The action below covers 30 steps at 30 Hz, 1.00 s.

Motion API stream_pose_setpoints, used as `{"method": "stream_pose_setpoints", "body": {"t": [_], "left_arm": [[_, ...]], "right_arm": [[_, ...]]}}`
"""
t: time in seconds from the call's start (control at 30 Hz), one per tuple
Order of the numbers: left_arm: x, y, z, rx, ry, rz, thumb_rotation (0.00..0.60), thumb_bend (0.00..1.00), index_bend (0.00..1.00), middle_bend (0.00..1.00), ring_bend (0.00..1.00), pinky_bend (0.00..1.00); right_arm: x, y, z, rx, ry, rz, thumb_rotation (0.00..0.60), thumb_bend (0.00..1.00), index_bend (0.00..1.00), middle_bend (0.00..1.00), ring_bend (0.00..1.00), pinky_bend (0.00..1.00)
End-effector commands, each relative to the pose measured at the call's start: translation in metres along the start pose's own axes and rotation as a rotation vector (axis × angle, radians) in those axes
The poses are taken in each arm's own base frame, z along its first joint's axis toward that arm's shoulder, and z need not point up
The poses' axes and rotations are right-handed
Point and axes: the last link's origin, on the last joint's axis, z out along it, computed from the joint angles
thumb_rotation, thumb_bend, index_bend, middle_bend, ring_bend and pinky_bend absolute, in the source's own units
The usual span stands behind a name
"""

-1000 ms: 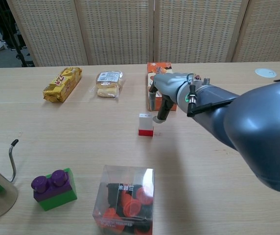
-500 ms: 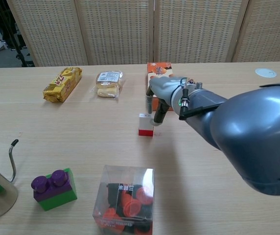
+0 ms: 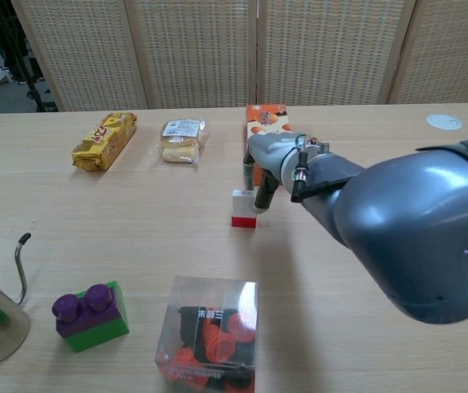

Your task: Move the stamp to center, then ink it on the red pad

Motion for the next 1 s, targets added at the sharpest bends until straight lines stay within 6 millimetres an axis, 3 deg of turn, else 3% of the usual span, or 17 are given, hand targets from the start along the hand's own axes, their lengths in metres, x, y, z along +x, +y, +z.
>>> {"method": "stream_pose_setpoints", "body": {"t": [0.03,0.43,0.63,1.0], "left_arm": [[0.000,0.000,0.000,-0.001,-0.002,0.001,0.600,0.00,0.00,0.00,0.00,0.00],[-0.001,0.000,0.001,0.004,-0.003,0.005,0.600,0.00,0.00,0.00,0.00,0.00],[-0.002,0.000,0.001,0.004,-0.005,0.009,0.600,0.00,0.00,0.00,0.00,0.00],[-0.005,0.001,0.001,0.000,-0.016,0.018,0.600,0.00,0.00,0.00,0.00,0.00]], "right_arm": [[0.000,-0.001,0.001,0.000,0.001,0.003,0.600,0.36,0.45,0.99,1.00,1.00],[0.001,-0.002,0.003,0.008,0.005,0.026,0.600,0.42,0.52,0.99,1.00,1.00],[0.002,0.000,0.004,0.008,0.008,0.033,0.600,0.50,0.57,0.99,1.00,1.00],[0.039,0.011,-0.019,0.083,0.056,0.093,0.600,0.54,0.59,0.99,1.00,1.00]]}}
